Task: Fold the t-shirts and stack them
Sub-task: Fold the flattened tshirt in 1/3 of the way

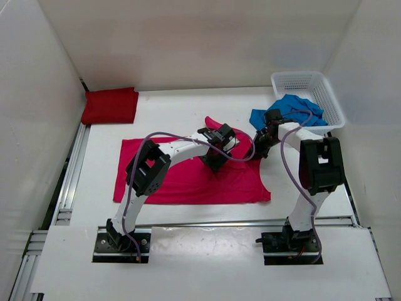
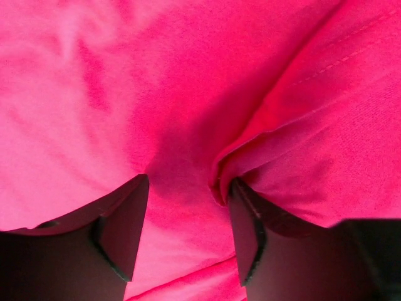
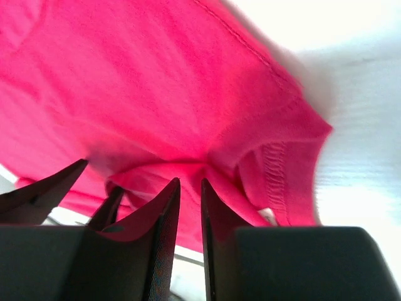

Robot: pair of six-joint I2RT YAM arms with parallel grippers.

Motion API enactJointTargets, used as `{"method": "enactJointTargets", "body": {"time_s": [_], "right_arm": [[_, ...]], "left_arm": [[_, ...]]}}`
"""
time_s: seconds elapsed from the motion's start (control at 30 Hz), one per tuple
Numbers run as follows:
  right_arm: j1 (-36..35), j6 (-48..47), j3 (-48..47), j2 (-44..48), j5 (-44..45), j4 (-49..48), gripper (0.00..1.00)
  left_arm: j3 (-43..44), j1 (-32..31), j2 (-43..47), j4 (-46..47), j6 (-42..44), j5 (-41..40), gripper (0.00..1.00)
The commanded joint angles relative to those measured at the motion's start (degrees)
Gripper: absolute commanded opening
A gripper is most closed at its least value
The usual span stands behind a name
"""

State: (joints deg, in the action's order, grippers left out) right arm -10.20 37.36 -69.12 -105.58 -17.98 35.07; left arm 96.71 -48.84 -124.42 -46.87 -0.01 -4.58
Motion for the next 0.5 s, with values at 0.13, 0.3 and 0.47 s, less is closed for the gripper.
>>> {"method": "enactJointTargets", "body": {"time_s": [0.13,0.3,0.47], "right_arm": [[0.6,1.7,-2.4,2.9,-2.7,-1.7,0.25],[0.6,-3.5,2.5,13.3,7.9,6.5,0.26],[2.2,-3.0,18.3,26.6,10.1,7.1,0.22]], "left_arm": [[3.7,-0.2,3.9,-1.1,0.0,-6.8,0.69],[5.7,-3.0,5.2,-3.7,0.0,-3.3,0.68],[8.2,-7.1,5.3,-5.9,0.0,2.0,0.66]]}}
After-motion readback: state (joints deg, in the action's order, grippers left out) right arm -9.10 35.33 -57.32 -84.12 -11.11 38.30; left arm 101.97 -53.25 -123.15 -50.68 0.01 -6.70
